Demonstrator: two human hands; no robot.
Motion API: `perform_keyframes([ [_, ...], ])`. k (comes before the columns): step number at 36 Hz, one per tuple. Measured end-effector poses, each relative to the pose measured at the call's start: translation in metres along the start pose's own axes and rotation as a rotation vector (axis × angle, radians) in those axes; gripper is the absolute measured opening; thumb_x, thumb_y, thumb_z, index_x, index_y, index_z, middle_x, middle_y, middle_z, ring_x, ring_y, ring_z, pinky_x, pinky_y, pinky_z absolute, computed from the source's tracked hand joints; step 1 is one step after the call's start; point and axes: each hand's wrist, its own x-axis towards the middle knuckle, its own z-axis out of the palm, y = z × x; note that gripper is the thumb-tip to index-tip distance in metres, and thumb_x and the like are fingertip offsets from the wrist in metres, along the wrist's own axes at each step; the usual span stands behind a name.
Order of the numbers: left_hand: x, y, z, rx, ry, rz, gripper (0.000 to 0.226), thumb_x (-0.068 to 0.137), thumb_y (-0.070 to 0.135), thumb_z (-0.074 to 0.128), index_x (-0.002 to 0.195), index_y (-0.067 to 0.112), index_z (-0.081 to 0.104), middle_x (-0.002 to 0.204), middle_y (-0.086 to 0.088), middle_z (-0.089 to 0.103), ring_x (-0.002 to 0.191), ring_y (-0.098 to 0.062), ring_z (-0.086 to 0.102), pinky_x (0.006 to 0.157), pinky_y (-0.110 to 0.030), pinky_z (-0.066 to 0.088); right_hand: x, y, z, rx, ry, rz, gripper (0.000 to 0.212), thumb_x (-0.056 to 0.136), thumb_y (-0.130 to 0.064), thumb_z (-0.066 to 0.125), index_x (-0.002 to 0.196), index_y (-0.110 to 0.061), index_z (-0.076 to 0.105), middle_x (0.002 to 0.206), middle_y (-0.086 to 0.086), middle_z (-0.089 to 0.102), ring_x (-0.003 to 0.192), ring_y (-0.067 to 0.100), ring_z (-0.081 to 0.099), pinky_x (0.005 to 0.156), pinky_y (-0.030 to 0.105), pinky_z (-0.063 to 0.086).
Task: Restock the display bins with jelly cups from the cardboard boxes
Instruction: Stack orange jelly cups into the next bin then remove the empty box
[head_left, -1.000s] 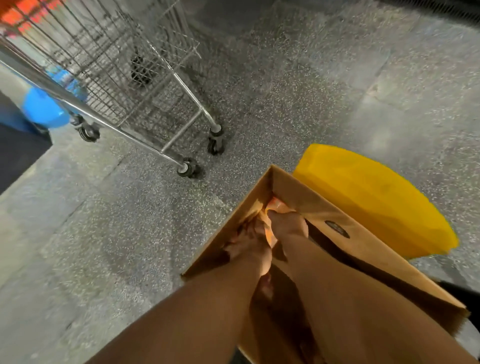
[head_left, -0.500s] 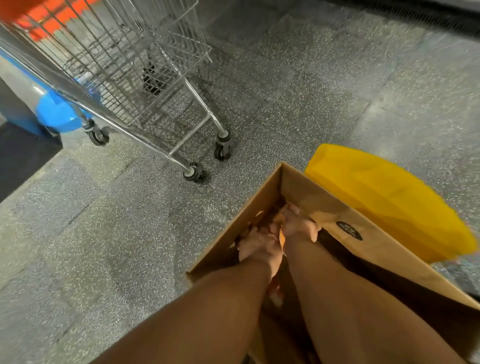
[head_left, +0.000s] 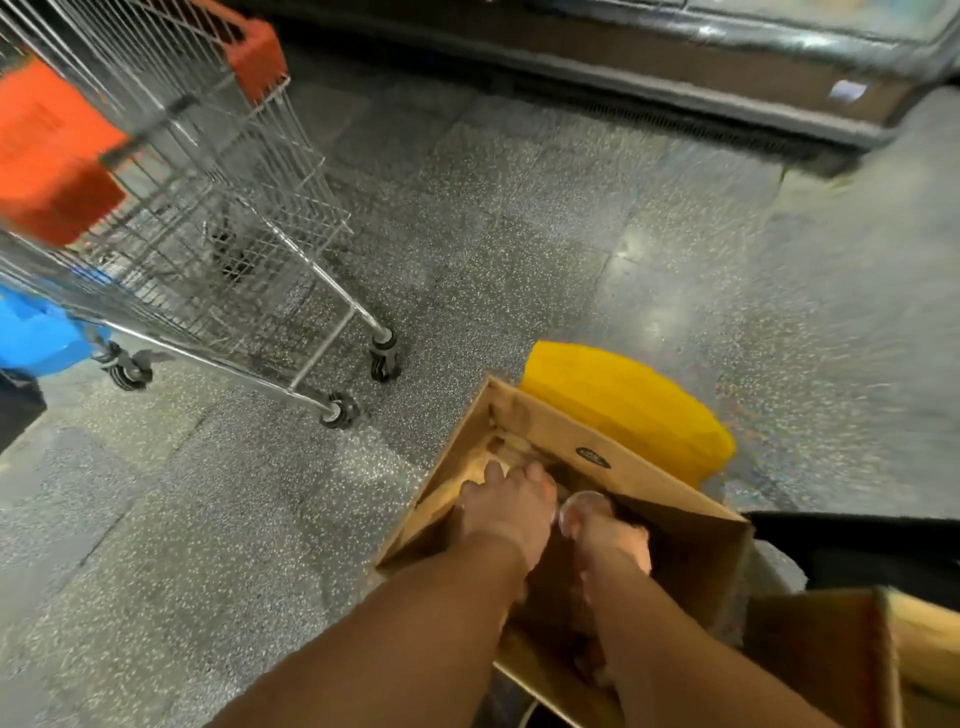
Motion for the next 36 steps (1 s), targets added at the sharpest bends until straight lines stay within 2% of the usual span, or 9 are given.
perform_keyframes([
  [3, -0.030, 0.002, -0.031, 0.018, 0.017, 0.050, 0.046, 0.097, 0.016, 0.046, 0.141, 0.016, 0.034, 0.135, -0.005, 0.055, 0.129, -0.030, 0.039, 0.087, -0.045, 0.039, -0.030, 0.001, -0.031, -0.028, 0.078, -0.017, 0.066, 0.066, -0.048, 0.063, 0.127, -0.023, 0.055, 0.115, 0.012, 0.064, 0.098, 0.038, 0.063, 0.093, 0.050, 0.053],
  [7, -0.077, 0.010, -0.087, 0.055, 0.051, 0.128, 0.046, 0.097, 0.016, 0.049, 0.140, 0.015, 0.035, 0.138, -0.004, 0.053, 0.131, -0.029, 0.039, 0.090, -0.044, 0.041, -0.112, -0.021, -0.084, -0.160, 0.138, -0.112, 0.069, 0.089, -0.048, 0.055, 0.152, -0.028, 0.034, 0.145, 0.014, 0.045, 0.124, 0.036, 0.053, 0.101, 0.044, 0.047],
  [9, -0.097, 0.013, -0.119, 0.045, 0.087, 0.182, 0.040, 0.097, 0.019, 0.048, 0.136, 0.017, 0.040, 0.135, -0.005, 0.057, 0.130, -0.030, 0.044, 0.092, -0.043, 0.043, -0.144, -0.033, -0.107, -0.213, 0.138, -0.178, 0.077, 0.088, -0.043, 0.063, 0.154, -0.022, 0.029, 0.149, 0.013, 0.042, 0.129, 0.033, 0.051, 0.094, 0.037, 0.047],
  [13, -0.136, 0.022, -0.187, 0.065, 0.201, 0.347, 0.038, 0.092, 0.026, 0.052, 0.129, 0.019, 0.044, 0.122, -0.004, 0.065, 0.124, -0.029, 0.051, 0.086, -0.040, 0.046, -0.216, -0.046, -0.153, -0.207, 0.233, -0.318, 0.058, 0.083, -0.025, 0.067, 0.136, -0.012, 0.046, 0.127, 0.011, 0.063, 0.120, 0.031, 0.059, 0.084, 0.030, 0.044],
  [17, -0.192, 0.038, -0.257, 0.127, 0.308, 0.511, 0.038, 0.095, 0.027, 0.047, 0.132, 0.020, 0.044, 0.120, -0.003, 0.066, 0.122, -0.027, 0.052, 0.091, -0.039, 0.047, -0.303, -0.048, -0.205, -0.098, 0.394, -0.414, 0.041, 0.089, -0.019, 0.059, 0.128, -0.011, 0.049, 0.118, 0.011, 0.063, 0.110, 0.030, 0.060, 0.078, 0.032, 0.044],
  [24, -0.336, 0.064, -0.354, 0.284, 0.445, 0.804, 0.046, 0.099, 0.037, 0.044, 0.140, 0.017, 0.038, 0.132, -0.007, 0.058, 0.128, -0.030, 0.045, 0.092, -0.043, 0.045, -0.450, -0.010, -0.298, 0.148, 0.673, -0.474, 0.059, 0.086, -0.019, 0.064, 0.136, -0.007, 0.035, 0.118, 0.009, 0.057, 0.097, 0.024, 0.057, 0.076, 0.035, 0.047],
  [28, -0.421, 0.080, -0.378, 0.297, 0.449, 0.922, 0.042, 0.092, 0.027, 0.053, 0.132, 0.019, 0.043, 0.126, -0.009, 0.060, 0.125, -0.030, 0.048, 0.086, -0.042, 0.044, -0.531, 0.022, -0.343, 0.150, 0.861, -0.436, 0.042, 0.085, -0.027, 0.063, 0.120, -0.012, 0.044, 0.115, 0.012, 0.059, 0.106, 0.032, 0.061, 0.083, 0.035, 0.050],
  [31, -0.480, 0.088, -0.383, 0.299, 0.476, 1.021, 0.038, 0.092, 0.028, 0.050, 0.128, 0.020, 0.045, 0.121, -0.010, 0.059, 0.120, -0.028, 0.049, 0.082, -0.040, 0.043, -0.584, 0.060, -0.367, 0.102, 0.987, -0.391, 0.056, 0.081, -0.033, 0.066, 0.127, -0.012, 0.043, 0.122, 0.015, 0.058, 0.115, 0.037, 0.056, 0.097, 0.038, 0.047],
  [36, -0.567, 0.102, -0.372, 0.311, 0.482, 1.206, 0.038, 0.093, 0.029, 0.050, 0.130, 0.024, 0.047, 0.126, -0.009, 0.060, 0.123, -0.030, 0.052, 0.086, -0.038, 0.044, -0.662, 0.135, -0.392, 0.265, 1.080, -0.357, 0.055, 0.083, -0.031, 0.070, 0.127, -0.016, 0.042, 0.128, 0.015, 0.045, 0.106, 0.038, 0.057, 0.085, 0.040, 0.052],
])
